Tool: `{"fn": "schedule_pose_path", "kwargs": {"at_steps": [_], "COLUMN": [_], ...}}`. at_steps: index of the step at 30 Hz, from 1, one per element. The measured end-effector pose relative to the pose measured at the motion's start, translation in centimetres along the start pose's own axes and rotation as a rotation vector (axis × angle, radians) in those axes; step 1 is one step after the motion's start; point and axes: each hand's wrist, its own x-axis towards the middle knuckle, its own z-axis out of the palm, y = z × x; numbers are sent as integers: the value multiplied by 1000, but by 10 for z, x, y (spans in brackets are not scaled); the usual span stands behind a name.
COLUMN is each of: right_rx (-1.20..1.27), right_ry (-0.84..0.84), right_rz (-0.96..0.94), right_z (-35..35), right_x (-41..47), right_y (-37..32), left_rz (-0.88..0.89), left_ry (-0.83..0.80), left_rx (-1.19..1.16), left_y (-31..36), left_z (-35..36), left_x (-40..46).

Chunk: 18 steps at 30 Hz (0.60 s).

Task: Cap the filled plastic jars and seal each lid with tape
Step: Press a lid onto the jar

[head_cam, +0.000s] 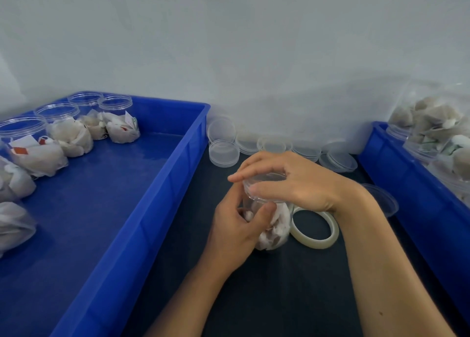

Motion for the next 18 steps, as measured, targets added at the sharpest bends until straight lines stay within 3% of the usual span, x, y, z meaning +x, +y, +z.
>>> {"fn": "schedule_pose_path", "kwargs": {"at_steps": [3, 8, 14, 18], "right_rx": [36, -93, -31, 65], "right_ry": [58, 119, 98, 26], "right_rz": [-5, 63, 96, 88], "right_z": [4, 2, -4, -6], "right_x": [2, 5, -2, -6], "right_y": [2, 6, 10, 12], "left_rz": [35, 47, 41, -2], "left_ry": [121, 285, 259, 192], "left_rx": [-11, 243, 334, 217], "left_y": [1, 5, 4, 2], "left_z": [1, -7, -5, -6], "left_x": [2, 2, -2, -1]}}
